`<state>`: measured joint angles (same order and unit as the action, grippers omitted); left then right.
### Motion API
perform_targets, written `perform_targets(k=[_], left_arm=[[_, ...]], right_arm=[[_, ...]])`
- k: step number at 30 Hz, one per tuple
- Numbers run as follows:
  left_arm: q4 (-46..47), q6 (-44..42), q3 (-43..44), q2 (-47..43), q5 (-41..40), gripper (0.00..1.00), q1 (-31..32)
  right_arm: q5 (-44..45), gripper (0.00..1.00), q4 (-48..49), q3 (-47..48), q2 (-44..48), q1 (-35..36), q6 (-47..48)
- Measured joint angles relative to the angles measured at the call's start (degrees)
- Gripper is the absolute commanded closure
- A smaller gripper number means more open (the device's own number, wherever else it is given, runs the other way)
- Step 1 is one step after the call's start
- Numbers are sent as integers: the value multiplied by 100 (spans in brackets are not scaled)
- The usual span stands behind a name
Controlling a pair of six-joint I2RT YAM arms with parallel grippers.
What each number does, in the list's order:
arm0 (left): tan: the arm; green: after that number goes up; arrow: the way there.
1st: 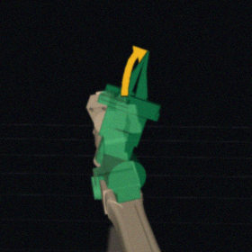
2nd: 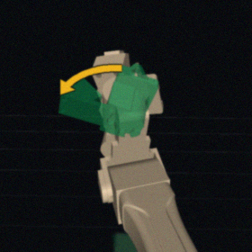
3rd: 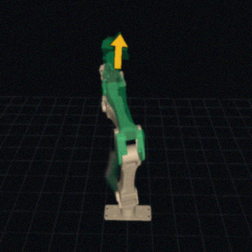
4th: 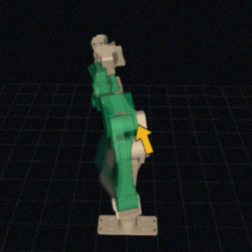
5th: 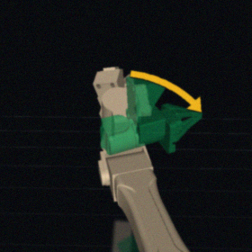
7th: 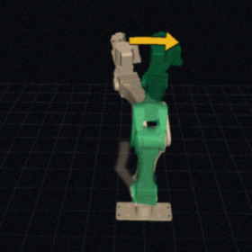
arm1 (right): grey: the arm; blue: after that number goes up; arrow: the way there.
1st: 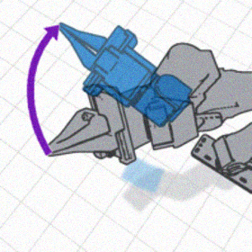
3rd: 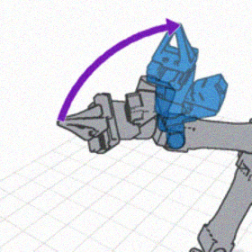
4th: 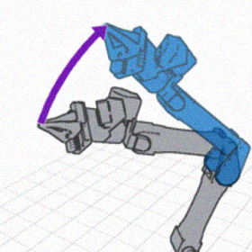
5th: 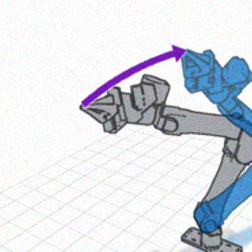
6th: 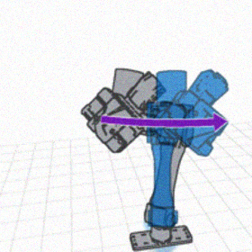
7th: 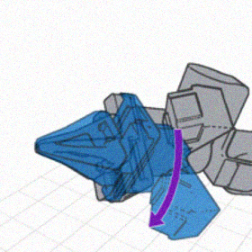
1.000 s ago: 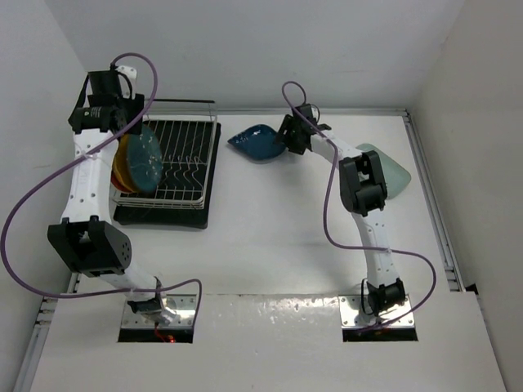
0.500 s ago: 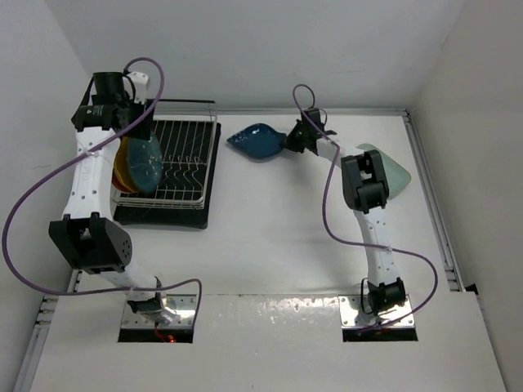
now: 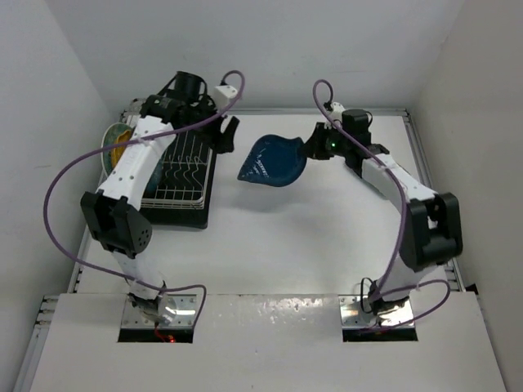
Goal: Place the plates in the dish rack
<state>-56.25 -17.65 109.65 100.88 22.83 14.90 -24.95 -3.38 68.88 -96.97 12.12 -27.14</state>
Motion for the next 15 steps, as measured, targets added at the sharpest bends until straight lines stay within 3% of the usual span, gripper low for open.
perform_targets(k=[6, 7, 9, 10, 12, 13, 15], left_arm=[[-9, 61, 219, 332, 415, 19, 754], [-11, 79, 227, 337, 472, 22, 839], [-11, 129, 232, 337, 605, 34, 935], [-9, 168, 234, 337, 669, 49, 957], [-26, 216, 229, 337, 789, 66, 962], [-24, 240, 225, 332, 800, 83, 977], [-31, 348, 177, 310, 898, 97, 984]], right_arm=[[-1078, 100, 610, -479, 994, 251, -48], [-1209, 100, 693, -549, 1073, 286, -98], [-1375, 100, 780, -643, 1152, 319, -166], [-1425, 100, 802, -680, 1176, 328, -201], [-1432, 100, 881, -761, 1202, 339, -271], [-1414, 100, 946, -817, 1213, 348, -302], [-1370, 100, 1064, -955, 1239, 358, -306]])
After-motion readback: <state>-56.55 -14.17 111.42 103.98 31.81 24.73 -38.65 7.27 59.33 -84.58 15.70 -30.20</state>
